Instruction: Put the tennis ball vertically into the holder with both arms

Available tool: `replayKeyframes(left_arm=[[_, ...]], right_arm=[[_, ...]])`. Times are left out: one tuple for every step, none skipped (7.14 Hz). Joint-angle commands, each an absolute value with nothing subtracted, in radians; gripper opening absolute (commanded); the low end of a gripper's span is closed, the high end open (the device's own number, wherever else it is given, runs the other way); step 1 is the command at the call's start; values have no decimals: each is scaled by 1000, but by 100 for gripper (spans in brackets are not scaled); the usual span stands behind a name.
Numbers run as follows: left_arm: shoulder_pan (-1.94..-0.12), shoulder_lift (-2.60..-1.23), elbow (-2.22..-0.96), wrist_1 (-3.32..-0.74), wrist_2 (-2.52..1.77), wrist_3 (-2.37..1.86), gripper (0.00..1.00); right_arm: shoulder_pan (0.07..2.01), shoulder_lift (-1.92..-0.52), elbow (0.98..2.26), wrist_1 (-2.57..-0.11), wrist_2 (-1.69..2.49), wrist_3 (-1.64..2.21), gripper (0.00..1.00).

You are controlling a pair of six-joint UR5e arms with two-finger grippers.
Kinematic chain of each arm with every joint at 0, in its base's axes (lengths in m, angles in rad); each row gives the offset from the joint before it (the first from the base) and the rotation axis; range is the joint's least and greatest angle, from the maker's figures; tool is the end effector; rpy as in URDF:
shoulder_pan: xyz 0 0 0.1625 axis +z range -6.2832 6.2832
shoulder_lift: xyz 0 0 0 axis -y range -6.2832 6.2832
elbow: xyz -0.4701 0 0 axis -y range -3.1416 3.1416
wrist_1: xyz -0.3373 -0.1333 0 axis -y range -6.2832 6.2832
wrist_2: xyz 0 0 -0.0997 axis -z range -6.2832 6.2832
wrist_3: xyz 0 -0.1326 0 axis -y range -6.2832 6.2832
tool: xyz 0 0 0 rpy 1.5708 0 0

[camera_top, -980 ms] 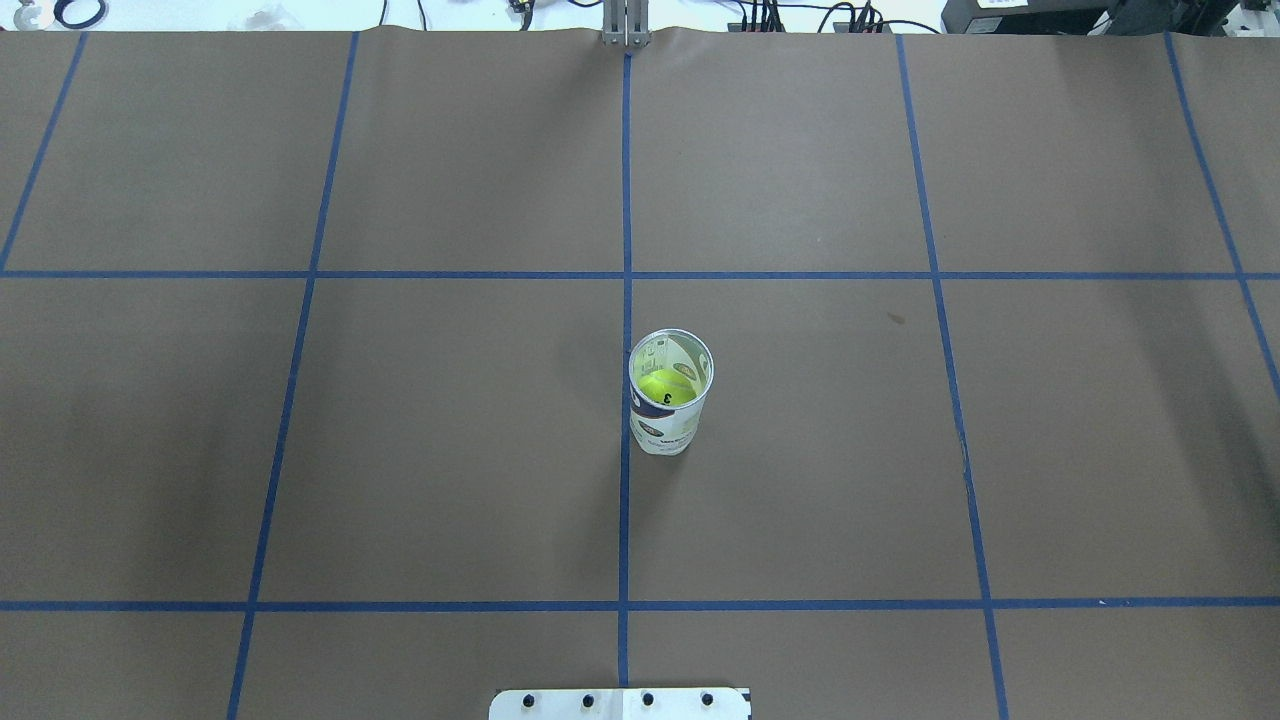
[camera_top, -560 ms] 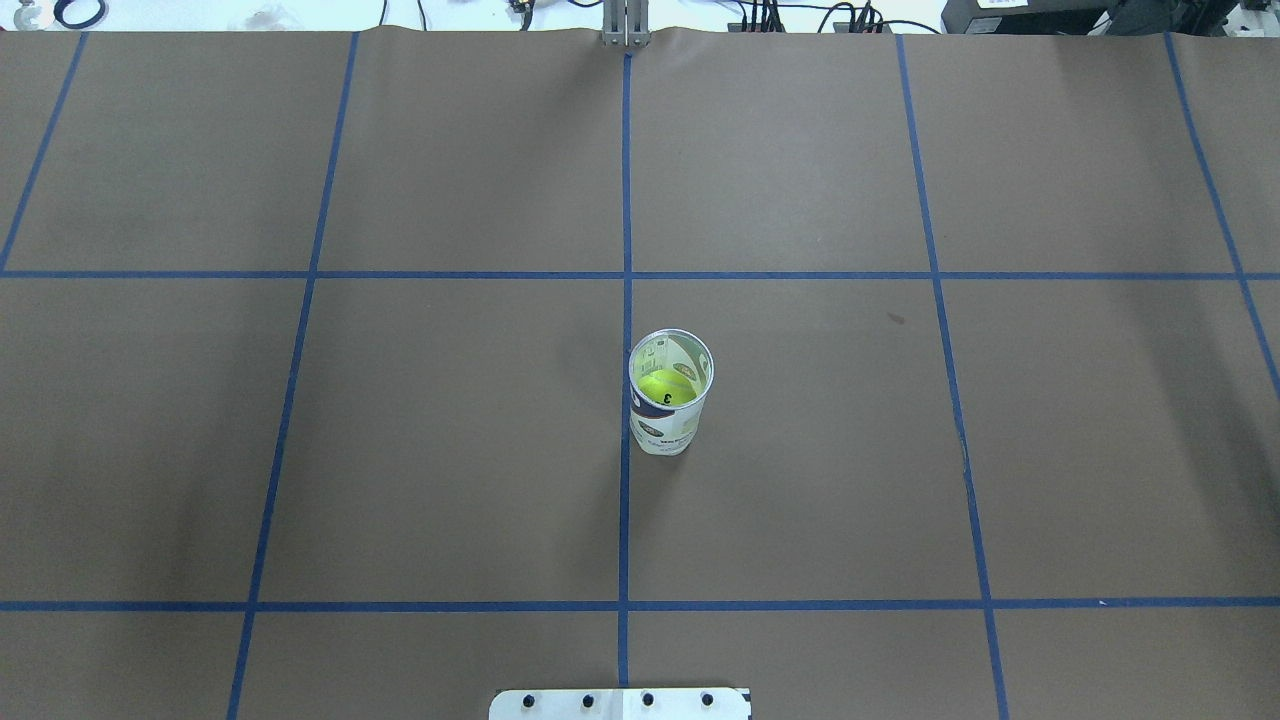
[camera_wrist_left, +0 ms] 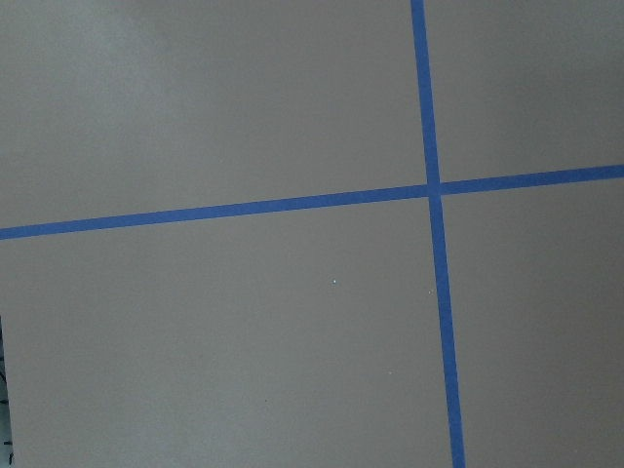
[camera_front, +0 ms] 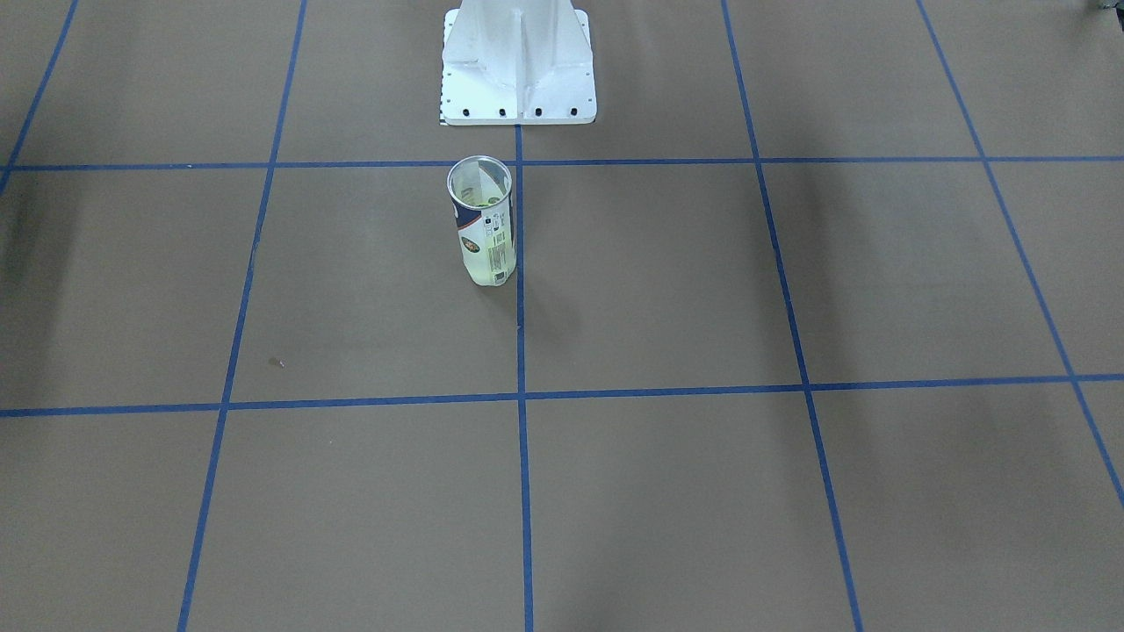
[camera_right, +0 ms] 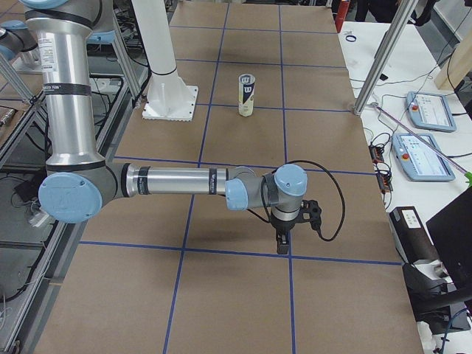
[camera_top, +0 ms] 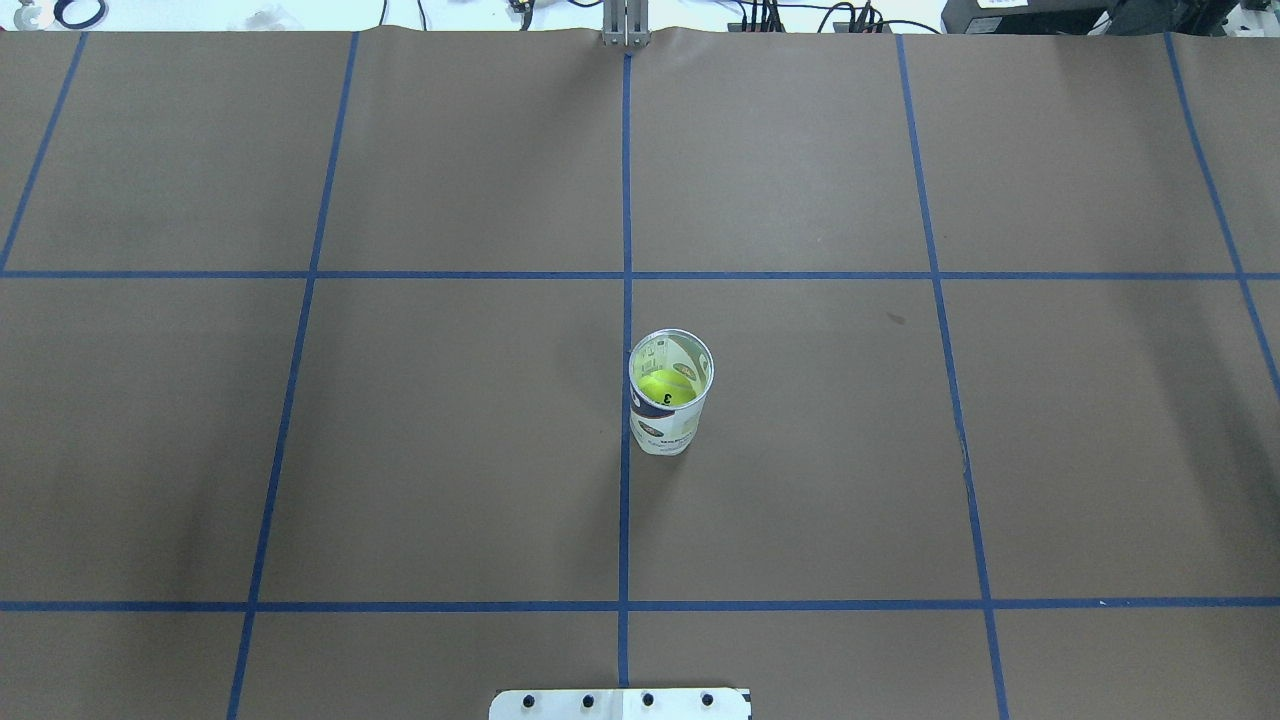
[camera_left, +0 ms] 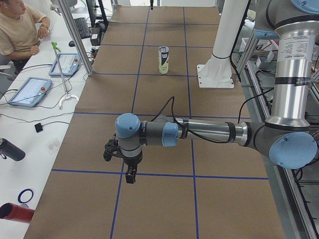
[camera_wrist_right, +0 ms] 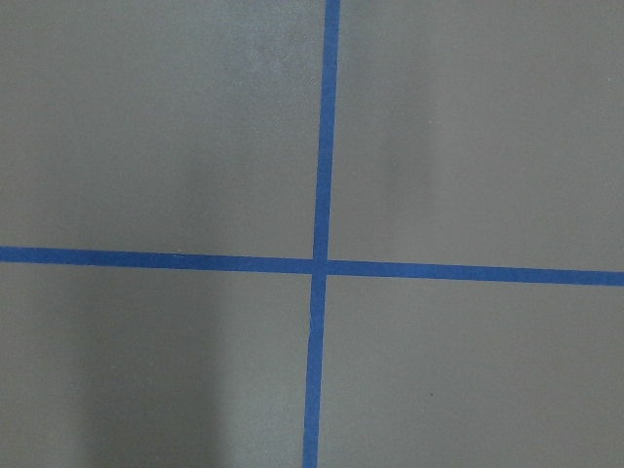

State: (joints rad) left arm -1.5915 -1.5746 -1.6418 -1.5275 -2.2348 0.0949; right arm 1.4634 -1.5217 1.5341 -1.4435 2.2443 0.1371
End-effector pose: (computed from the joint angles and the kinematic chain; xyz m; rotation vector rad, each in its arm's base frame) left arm -0.0607 -0.4399 0.7086 0.0687 0.6613 0.0819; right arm -0.0005 -0.4762 0.7166 0.0514 -0.6837 -0.0185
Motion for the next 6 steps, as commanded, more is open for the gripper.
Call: replayKeyframes(left_arm=[[-1588, -1582, -1643, -1534, -2235, 95, 100], [-1588, -1582, -1643, -1539, -2235, 95, 100], [-1588, -1582, -1643, -1539, -2235, 95, 100], [-1588, -1580, -1643, -1539, -2235, 95, 100], [-1588, -1580, -1641, -1539, -2235, 95, 100], [-1588, -1580, -1641, -1539, -2235, 97, 100]], right_arm=[[1463, -1525, 1534, -1443, 2244, 135, 99], [1463, -1529, 1535, -1443, 2244, 135, 99], [1463, -1529, 1536, -1443, 2244, 135, 99], [1463, -1531, 1536, -1443, 2244, 135, 99], [1463, -1532, 1536, -1443, 2244, 135, 99], [1463, -1534, 1536, -1443, 2244, 135, 99]])
